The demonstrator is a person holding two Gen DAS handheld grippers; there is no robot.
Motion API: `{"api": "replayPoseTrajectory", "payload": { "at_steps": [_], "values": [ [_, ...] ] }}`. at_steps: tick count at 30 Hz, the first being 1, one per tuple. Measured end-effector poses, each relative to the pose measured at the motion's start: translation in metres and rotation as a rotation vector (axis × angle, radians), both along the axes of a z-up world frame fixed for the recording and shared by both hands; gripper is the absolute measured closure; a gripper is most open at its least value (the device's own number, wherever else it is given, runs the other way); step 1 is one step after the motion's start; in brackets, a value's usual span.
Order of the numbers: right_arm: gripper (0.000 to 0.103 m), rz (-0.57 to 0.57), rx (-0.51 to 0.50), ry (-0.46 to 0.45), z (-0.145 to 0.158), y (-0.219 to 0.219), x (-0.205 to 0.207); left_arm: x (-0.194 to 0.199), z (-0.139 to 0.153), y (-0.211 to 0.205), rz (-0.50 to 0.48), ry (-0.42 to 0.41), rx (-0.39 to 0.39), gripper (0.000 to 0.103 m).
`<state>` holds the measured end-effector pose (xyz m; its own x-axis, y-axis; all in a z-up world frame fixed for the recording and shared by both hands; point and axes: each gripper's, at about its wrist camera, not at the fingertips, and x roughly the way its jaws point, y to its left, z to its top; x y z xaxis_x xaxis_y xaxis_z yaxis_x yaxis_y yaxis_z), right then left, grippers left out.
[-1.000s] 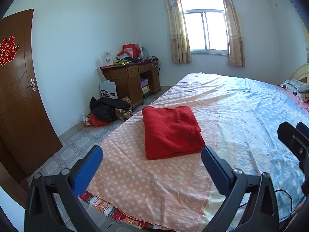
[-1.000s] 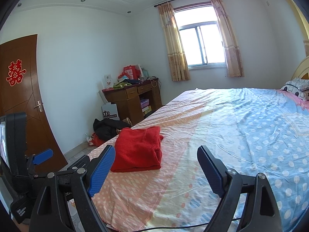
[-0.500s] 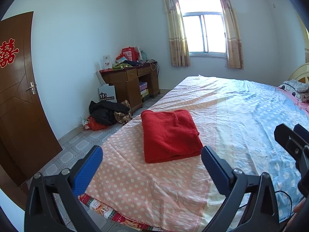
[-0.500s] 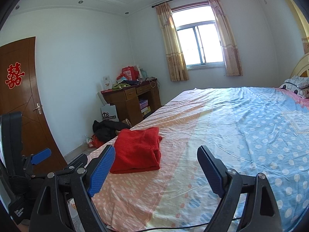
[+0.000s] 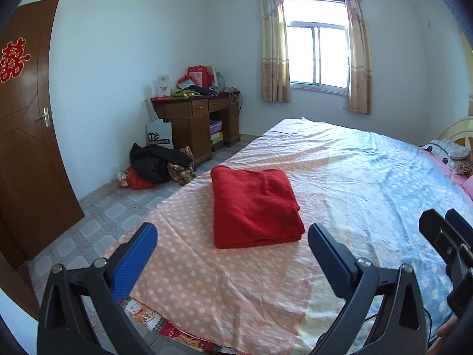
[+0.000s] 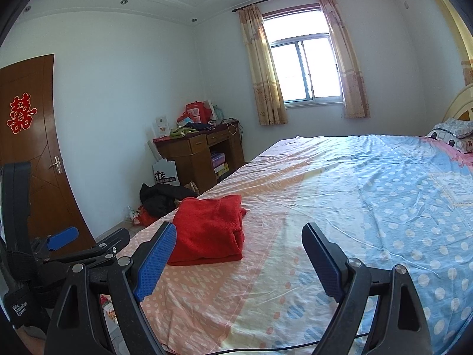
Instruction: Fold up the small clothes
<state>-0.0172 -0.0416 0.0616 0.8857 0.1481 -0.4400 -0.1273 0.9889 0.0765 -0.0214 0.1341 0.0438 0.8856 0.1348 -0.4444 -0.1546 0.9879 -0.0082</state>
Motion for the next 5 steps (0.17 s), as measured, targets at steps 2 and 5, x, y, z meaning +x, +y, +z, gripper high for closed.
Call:
{"api": "replayPoseTrajectory", "payload": {
  "at_steps": [2,5],
  "values": [
    [0.016,0.001,0.005,0.004,-0.0004,0.0002,0.0003,0.0002,-0.0009,-0.0002,0.009,0.005,0.018,0.0],
    [0.016,-0.006,0.008,0.006,-0.0001,-0.0013,0.0013,0.0009,-0.0022,-0.0012,0.002,0.012,0.026,0.0]
  ]
}}
